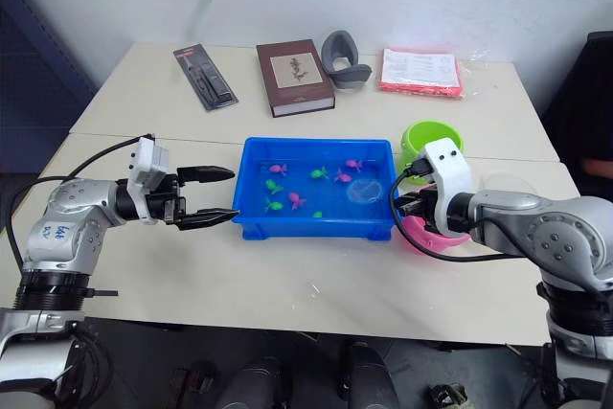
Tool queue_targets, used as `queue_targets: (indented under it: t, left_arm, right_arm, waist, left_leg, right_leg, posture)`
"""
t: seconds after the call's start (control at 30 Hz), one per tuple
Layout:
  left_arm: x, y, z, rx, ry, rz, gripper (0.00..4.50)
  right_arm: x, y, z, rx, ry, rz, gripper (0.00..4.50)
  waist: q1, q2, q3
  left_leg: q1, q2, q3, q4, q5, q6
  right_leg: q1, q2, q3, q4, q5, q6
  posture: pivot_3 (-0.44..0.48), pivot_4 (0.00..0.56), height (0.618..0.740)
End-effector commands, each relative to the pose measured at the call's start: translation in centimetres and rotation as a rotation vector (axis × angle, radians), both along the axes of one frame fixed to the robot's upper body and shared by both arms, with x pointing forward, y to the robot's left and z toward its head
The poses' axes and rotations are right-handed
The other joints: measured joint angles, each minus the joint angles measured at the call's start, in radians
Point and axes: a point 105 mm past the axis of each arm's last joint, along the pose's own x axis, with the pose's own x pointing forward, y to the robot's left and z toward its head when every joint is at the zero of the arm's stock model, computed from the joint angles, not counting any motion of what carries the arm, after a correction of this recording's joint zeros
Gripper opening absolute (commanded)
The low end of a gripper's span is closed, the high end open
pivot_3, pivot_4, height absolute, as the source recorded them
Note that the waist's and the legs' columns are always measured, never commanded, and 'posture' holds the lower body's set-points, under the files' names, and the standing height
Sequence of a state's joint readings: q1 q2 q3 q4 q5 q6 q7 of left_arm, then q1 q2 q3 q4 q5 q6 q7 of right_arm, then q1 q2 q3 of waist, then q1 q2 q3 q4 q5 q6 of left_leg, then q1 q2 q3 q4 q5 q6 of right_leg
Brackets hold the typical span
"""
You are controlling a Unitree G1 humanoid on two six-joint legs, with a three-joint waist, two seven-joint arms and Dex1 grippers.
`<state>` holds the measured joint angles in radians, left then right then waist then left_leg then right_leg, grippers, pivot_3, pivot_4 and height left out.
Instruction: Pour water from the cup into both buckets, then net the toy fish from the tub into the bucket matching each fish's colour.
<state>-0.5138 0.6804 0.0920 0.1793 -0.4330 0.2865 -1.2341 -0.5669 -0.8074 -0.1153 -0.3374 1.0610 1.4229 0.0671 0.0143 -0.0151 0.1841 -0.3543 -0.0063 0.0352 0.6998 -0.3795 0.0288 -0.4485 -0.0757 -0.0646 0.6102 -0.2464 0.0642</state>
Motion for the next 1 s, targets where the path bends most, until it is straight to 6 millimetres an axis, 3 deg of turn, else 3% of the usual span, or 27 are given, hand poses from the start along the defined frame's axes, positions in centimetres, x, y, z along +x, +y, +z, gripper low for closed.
queue_targets:
  t: [0.03, 1.0]
  left_arm:
    - [-0.4, 0.0, 1.1, -0.010, -0.046, -0.002, 4.45]
    - [-1.3, -0.7, 0.5, -0.005, -0.028, -0.008, 4.45]
  right_arm:
    - [0.1, -0.3, 0.6, -0.031, 0.000, 0.001, 0.00]
    - [2.8, 1.2, -0.2, -0.023, -0.046, -0.062, 0.00]
  waist:
    - [-0.001, 0.000, 0.000]
    - [-0.016, 0.000, 0.000]
  left_leg:
    - [0.000, 0.000, 0.000, 0.000, 0.000, 0.000]
    - [0.000, 0.000, 0.000, 0.000, 0.000, 0.000]
  right_leg:
    - [0.000, 0.000, 0.000, 0.000, 0.000, 0.000]
    - [0.000, 0.000, 0.000, 0.000, 0.000, 0.000]
  posture:
    - [0.000, 0.150, 0.740]
    - [0.000, 0.150, 0.740]
